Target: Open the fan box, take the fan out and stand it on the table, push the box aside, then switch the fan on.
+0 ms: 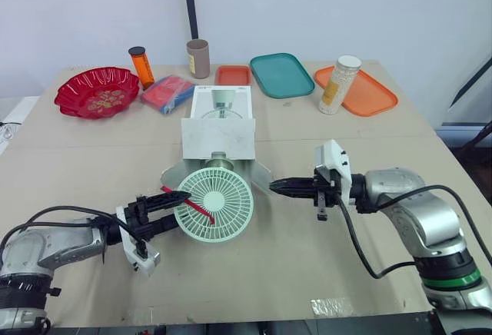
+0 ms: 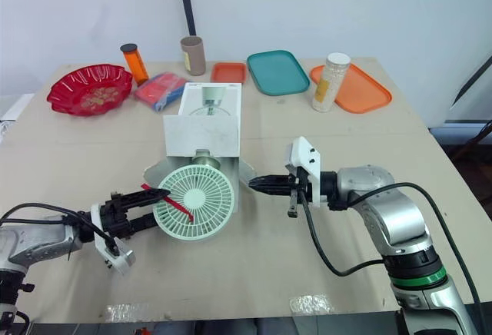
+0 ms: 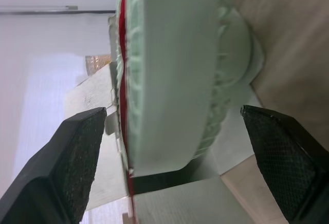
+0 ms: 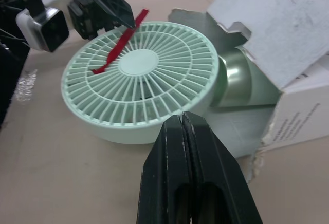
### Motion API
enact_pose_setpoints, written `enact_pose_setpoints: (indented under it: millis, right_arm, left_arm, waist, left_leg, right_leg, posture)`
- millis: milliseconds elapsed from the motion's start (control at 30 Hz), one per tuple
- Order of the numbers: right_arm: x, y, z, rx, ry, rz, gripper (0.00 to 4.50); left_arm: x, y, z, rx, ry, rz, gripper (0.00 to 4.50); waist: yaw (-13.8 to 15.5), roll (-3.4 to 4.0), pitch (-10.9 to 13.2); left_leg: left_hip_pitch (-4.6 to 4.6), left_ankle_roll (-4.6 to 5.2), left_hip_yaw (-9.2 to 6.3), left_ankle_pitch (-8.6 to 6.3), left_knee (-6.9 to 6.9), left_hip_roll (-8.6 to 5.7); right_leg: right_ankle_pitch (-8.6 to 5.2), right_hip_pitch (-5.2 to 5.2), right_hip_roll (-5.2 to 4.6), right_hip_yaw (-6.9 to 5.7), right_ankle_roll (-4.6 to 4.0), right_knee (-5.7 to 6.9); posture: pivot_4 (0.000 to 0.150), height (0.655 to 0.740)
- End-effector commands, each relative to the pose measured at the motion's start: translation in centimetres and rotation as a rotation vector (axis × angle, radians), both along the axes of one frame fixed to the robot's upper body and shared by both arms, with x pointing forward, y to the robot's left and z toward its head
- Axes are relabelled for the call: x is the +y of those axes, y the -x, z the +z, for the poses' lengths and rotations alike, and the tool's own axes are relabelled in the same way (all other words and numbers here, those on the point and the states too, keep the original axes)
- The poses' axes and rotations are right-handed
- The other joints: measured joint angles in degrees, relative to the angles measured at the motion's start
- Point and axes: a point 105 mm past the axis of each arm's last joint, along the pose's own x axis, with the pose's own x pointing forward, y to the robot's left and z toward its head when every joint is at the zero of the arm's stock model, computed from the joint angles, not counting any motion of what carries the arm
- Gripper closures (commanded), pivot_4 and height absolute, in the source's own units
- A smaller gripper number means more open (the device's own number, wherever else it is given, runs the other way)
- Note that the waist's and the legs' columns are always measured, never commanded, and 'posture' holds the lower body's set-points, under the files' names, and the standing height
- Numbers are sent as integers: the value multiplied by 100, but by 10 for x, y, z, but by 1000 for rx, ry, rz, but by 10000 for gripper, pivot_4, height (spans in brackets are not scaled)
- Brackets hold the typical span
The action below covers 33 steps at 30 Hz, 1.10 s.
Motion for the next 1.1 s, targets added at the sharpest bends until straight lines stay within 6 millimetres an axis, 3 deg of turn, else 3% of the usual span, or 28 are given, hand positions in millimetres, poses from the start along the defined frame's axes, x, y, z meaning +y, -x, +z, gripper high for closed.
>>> enact_pose_setpoints:
  millis: [33,333,600,833,1100]
  right_arm:
    - [-1,8,14,-50,-23,35,45000]
    - [-4,9,7,-65,22,34,45000]
    - [-4,7,4,-76,36,12,45000]
    - [-3,5,2,-78,36,0,45000]
    - [-1,5,2,-80,33,-4,45000]
  left_arm:
    - [1,-4,2,-59,2,-13,443]
    - [-3,-9,7,-190,36,-56,443]
    - [-10,-8,7,-197,52,-99,443]
    - [-7,-8,7,-187,54,-93,21546]
    - [-10,-13,4,-184,56,-87,21546]
  waist:
    - [1,-1,-1]
    - [2,-2,-2]
    - [1,-2,-2]
    - [2,-3,-3]
    - [2,-6,-5]
  left_leg:
    - [0,0,0,0,1,-1]
    - [2,1,3,0,4,-4]
    - [2,1,4,0,5,-6]
    - [2,0,5,0,8,-8]
    - [2,0,5,0,11,-9]
  right_leg:
    - [0,0,0,0,0,2]
    - [-1,-3,-3,0,1,19]
    - [-2,-6,-5,0,2,30]
    - [-2,-8,-6,1,2,34]
    - [-2,-7,-6,1,3,36]
  posture:
    - [1500,7400]
    - [1500,7400]
    - [1500,7400]
    - [1500,7400]
    - [1500,7400]
